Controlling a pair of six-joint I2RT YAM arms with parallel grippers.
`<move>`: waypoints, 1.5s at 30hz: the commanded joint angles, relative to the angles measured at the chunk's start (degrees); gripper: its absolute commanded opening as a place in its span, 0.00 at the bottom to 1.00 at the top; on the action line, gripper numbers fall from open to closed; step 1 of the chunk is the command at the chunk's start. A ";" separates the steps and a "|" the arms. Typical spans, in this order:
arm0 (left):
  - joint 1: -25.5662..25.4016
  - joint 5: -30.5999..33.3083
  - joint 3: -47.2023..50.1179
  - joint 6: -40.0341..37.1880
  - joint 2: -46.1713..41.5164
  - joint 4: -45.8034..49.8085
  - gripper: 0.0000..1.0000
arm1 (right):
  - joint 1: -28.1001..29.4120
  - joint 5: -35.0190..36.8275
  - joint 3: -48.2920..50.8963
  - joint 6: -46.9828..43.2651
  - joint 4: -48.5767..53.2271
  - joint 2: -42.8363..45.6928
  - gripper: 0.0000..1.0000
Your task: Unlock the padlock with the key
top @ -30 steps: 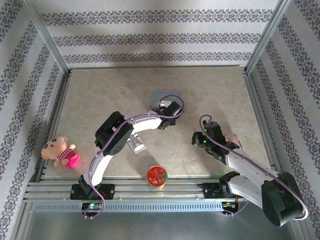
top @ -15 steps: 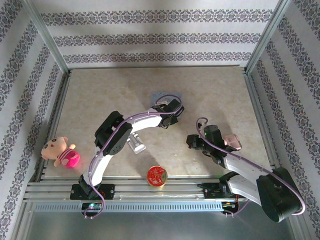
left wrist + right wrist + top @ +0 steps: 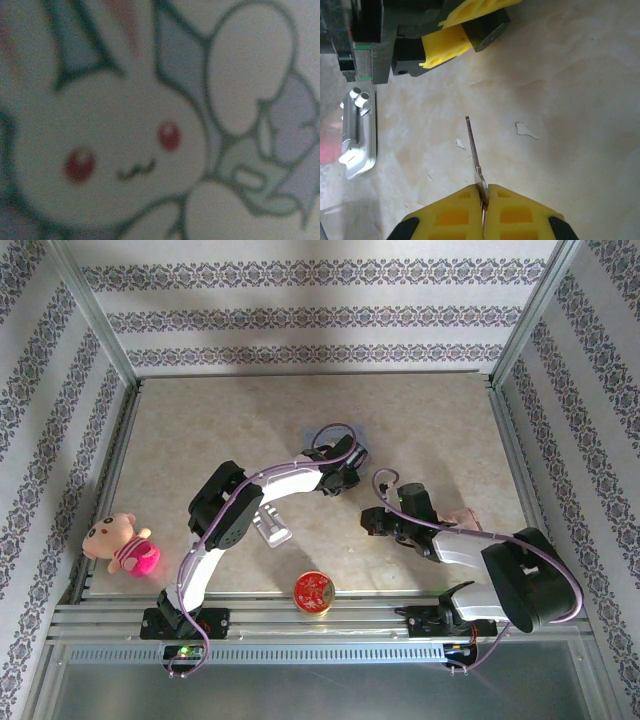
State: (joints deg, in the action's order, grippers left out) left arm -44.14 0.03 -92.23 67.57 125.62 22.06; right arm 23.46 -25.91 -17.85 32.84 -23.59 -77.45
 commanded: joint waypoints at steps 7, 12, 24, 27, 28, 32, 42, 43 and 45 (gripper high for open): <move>0.50 -9.49 4.16 0.43 -3.24 -5.35 0.06 | -1.36 -3.11 -4.45 -0.51 -5.85 -6.60 0.00; 0.72 -9.61 3.76 -0.94 -3.50 -3.88 0.06 | -3.91 -5.18 -5.92 0.21 -7.17 -10.08 0.00; 0.81 -9.84 3.72 -0.77 -3.37 -4.66 0.06 | -5.57 -6.46 -6.39 1.13 -7.34 -13.21 0.00; 0.81 -10.16 3.70 -0.85 -3.59 -4.84 0.06 | -6.09 -6.85 -5.45 1.94 -7.78 -13.56 0.00; 0.81 -10.24 3.72 -0.95 -3.71 -4.92 0.06 | -6.35 -7.25 -5.29 2.18 -7.78 -13.76 0.00; 0.90 -10.24 3.95 -1.08 -4.18 -5.01 0.06 | -7.11 -9.77 -5.44 2.27 -7.78 -15.44 0.00; 1.42 -11.59 4.38 -0.54 -4.84 -5.06 0.06 | -7.81 -11.38 -6.06 2.32 -8.92 -18.17 0.00; 1.50 -11.50 4.63 -0.50 -5.01 -5.01 0.06 | -7.88 -11.27 -5.92 2.27 -8.92 -17.71 0.00; 1.69 -10.41 5.52 -0.25 -5.67 -4.63 0.06 | -7.91 -11.26 -5.79 1.98 -8.68 -16.87 0.00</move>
State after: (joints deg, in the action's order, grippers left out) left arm -43.24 -9.28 -88.36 66.67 123.11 17.08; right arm 15.84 -37.69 -23.99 35.07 -32.45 -94.30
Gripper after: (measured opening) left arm 0.327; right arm 0.048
